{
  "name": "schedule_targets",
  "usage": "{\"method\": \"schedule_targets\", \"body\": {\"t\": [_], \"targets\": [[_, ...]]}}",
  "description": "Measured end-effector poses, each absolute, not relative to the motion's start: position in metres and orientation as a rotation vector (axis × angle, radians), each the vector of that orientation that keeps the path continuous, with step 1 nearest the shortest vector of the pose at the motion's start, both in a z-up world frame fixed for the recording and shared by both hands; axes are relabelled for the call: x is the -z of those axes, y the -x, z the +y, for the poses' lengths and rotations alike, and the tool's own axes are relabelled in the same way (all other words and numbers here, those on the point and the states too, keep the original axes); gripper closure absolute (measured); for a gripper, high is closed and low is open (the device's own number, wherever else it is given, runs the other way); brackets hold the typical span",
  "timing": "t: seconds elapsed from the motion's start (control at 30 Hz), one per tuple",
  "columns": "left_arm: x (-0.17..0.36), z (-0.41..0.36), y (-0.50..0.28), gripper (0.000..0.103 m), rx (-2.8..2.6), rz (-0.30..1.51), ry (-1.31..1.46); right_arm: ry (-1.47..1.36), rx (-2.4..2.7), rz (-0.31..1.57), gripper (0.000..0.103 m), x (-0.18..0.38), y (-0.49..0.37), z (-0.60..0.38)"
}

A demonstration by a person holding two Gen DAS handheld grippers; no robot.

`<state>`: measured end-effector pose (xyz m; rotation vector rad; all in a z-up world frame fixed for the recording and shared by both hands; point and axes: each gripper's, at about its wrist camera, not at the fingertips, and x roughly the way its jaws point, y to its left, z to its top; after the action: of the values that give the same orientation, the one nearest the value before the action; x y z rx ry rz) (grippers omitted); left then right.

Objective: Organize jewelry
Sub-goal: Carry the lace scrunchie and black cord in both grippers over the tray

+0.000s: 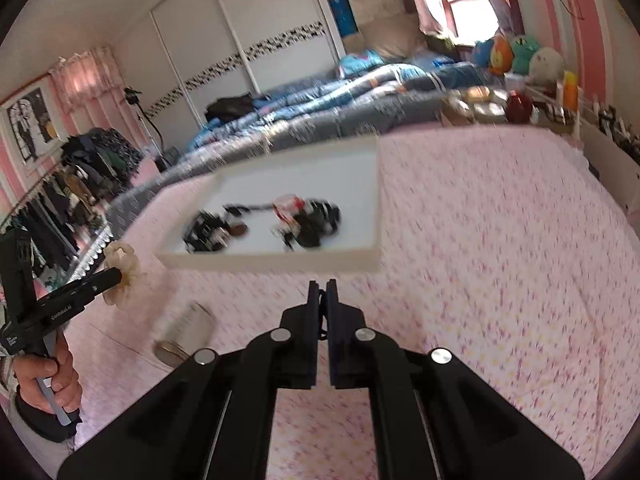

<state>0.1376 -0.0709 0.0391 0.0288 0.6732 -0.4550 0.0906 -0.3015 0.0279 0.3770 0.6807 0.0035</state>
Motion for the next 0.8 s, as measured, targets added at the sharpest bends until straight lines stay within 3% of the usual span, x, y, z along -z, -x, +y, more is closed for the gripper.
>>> {"method": "schedule_targets", "body": {"t": [0.8], "targets": [[-0.092, -0.109, -0.198, 0.085, 0.450, 0.568, -0.049, -0.280, -0.060, 0.543, 0.100, -0.101, -0.158, -0.279]]}}
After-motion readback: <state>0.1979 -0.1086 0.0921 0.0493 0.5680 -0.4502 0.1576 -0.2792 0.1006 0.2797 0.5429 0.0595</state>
